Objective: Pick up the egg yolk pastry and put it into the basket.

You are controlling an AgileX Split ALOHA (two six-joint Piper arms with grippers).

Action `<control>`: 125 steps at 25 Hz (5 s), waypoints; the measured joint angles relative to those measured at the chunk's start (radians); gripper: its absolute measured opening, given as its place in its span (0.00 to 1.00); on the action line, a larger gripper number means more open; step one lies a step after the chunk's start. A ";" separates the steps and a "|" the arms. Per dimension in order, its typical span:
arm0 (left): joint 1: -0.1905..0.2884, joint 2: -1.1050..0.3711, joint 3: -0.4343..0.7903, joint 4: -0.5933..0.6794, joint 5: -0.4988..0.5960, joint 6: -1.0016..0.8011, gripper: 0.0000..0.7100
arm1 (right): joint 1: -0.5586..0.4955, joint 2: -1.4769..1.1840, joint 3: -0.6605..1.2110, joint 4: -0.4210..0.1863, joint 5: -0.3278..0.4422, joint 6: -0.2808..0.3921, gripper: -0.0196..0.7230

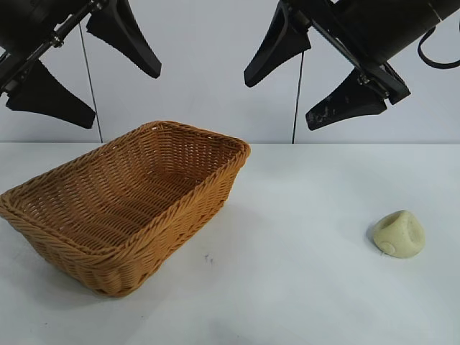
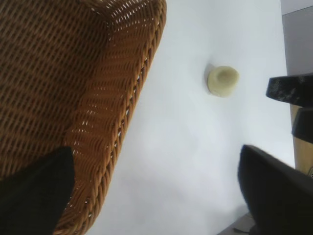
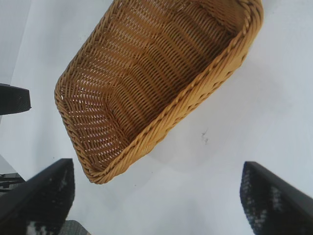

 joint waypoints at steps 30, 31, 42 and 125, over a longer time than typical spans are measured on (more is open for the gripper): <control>0.000 -0.213 0.033 0.273 0.046 -0.365 0.98 | 0.000 0.000 0.000 0.000 -0.022 0.000 0.88; 0.000 -0.229 0.053 0.289 0.055 -0.410 0.98 | 0.000 0.000 0.000 0.000 -0.022 0.000 0.88; -0.001 -0.246 0.230 0.459 0.057 -0.792 0.98 | 0.000 0.000 0.000 0.000 -0.022 0.000 0.88; 0.095 0.613 -0.382 0.403 0.262 -0.253 0.20 | 0.000 0.000 0.000 -0.001 0.035 0.002 0.88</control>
